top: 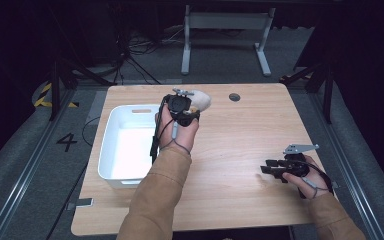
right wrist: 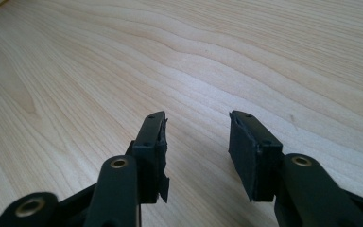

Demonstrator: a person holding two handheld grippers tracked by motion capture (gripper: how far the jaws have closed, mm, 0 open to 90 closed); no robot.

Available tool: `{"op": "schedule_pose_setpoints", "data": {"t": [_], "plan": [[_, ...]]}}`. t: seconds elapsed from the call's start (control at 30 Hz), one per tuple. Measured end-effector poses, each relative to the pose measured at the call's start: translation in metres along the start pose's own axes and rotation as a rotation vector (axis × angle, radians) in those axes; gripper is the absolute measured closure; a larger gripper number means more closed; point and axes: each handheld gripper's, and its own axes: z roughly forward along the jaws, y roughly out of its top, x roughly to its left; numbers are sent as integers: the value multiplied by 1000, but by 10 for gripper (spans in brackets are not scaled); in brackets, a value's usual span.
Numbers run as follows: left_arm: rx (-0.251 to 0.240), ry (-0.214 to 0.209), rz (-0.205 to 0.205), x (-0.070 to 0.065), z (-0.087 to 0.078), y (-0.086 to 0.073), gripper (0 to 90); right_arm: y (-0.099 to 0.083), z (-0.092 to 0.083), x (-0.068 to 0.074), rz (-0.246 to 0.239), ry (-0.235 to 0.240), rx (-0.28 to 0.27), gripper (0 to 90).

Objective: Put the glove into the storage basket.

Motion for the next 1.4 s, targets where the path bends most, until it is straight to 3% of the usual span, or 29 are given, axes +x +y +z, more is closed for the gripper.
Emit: {"op": "schedule_pose_setpoints", "data": {"t": [0.1,0.33,0.37,0.43,0.57,0.67,0.73,1.4], "plan": [[-3,17,-11,2,-3,0,744,1,2,0,-3,4,3,577],[73,85,-53,14,-11,9,743,8,9,3,-10,22,13,577],[103,104,-72,17,-13,12,743,9,10,4,-14,23,18,577],[114,108,-75,19,-13,14,743,9,11,5,-14,25,20,577],[143,122,-121,28,-14,21,743,9,11,4,-9,30,21,577],[174,135,-118,31,-12,23,743,9,10,4,-9,29,22,578],[208,122,-160,37,-10,24,742,8,11,3,-4,35,26,578],[280,231,-278,81,-9,23,742,1,4,1,3,20,26,580]]}}
